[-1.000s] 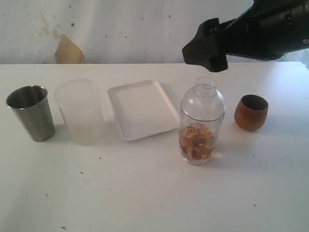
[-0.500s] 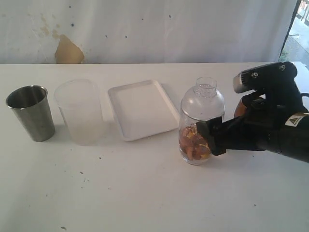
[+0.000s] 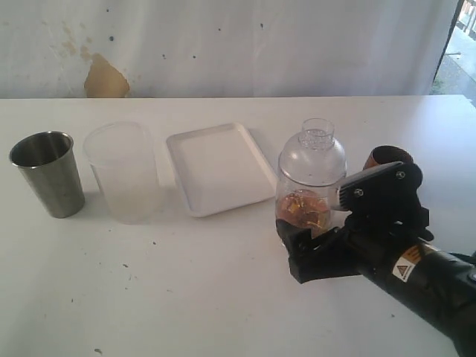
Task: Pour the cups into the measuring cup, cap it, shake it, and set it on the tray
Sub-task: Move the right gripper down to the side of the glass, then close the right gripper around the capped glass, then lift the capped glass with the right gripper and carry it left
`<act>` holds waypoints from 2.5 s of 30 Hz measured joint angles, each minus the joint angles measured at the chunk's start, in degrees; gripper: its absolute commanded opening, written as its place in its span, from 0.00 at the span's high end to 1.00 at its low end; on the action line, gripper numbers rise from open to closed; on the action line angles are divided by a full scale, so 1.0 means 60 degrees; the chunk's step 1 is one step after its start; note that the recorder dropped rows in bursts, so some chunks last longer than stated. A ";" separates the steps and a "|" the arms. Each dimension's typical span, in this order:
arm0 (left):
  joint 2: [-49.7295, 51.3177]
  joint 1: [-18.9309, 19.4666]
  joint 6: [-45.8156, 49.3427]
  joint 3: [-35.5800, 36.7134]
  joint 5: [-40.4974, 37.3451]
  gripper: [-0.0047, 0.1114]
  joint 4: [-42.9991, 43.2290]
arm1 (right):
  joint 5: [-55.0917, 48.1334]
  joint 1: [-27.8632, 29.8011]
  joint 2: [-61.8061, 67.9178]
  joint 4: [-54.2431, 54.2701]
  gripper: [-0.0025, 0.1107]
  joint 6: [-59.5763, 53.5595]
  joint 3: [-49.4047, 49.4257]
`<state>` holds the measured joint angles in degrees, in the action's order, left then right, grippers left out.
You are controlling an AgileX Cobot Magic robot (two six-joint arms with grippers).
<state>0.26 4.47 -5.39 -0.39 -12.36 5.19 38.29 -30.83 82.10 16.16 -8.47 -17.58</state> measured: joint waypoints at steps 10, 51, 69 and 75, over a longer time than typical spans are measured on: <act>0.0000 0.0000 0.0000 0.0000 0.0000 0.95 0.0000 | 0.2504 0.0000 0.1927 0.0438 0.05 0.0719 0.0000; 0.0000 0.0000 0.0000 0.0000 0.0000 0.95 0.0000 | 0.3833 -0.0007 0.4362 0.1345 0.55 0.0798 -0.1580; 0.0000 0.0000 0.0000 0.0000 0.0000 0.95 0.0000 | 0.2681 -0.0007 0.2136 0.0802 0.98 0.0172 -0.1622; 0.0000 0.0000 0.0000 0.0000 0.0000 0.95 0.0000 | -0.0039 0.0308 -0.0063 -0.0147 0.98 -0.0347 -0.2253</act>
<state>0.26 4.47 -5.39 -0.39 -12.36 5.19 38.05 -28.98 81.73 15.28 -10.55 -31.10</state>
